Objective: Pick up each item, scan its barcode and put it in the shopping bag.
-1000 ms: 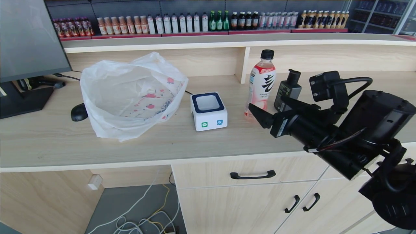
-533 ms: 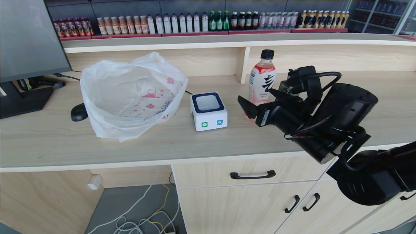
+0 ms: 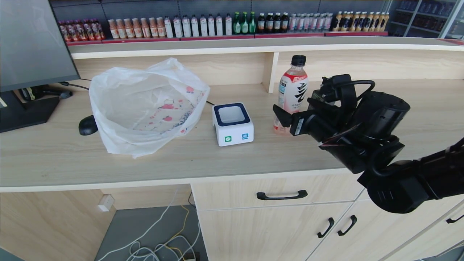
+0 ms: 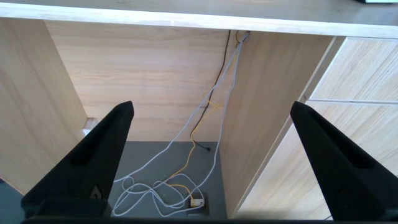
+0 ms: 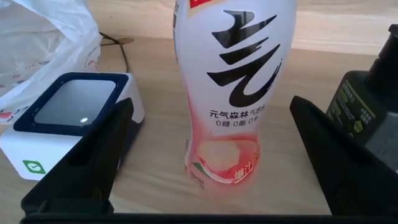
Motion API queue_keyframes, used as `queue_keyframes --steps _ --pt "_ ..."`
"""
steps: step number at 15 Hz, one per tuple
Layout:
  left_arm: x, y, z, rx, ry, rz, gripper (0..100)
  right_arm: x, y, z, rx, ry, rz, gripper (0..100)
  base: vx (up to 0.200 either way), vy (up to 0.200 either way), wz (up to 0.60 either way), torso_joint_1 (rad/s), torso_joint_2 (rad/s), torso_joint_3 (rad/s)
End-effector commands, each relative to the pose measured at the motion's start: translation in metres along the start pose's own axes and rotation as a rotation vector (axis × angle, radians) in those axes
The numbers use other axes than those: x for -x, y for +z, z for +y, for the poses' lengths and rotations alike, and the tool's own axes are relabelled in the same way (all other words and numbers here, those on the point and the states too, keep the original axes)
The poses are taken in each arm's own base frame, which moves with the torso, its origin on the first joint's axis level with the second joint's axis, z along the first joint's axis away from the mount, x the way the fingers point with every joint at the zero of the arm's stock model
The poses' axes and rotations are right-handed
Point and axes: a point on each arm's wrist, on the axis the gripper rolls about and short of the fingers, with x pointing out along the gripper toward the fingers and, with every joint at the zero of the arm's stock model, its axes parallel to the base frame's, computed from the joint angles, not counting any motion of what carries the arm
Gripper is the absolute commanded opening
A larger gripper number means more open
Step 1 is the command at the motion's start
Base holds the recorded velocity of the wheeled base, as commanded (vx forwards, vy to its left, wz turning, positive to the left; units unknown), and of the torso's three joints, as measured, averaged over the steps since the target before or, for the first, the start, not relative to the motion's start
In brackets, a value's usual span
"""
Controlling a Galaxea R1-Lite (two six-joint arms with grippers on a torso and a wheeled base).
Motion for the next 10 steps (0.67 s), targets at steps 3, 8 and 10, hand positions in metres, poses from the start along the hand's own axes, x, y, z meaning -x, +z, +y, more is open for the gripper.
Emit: queue_keyframes --steps 3,8,10 --pt "0.000 0.000 0.000 0.000 -0.001 0.000 100 -0.001 0.001 -0.003 0.000 -0.006 -0.003 100 0.000 0.000 0.00 0.000 0.00 0.000" --pt "0.000 0.000 0.000 0.000 -0.001 0.000 100 -0.010 0.000 -0.010 0.000 -0.019 0.047 100 0.000 0.000 0.00 0.000 0.00 0.000" --pt "0.000 0.000 0.000 0.000 -0.001 0.000 100 -0.015 0.002 -0.012 0.003 -0.025 0.061 100 0.000 0.000 0.00 0.000 0.00 0.000"
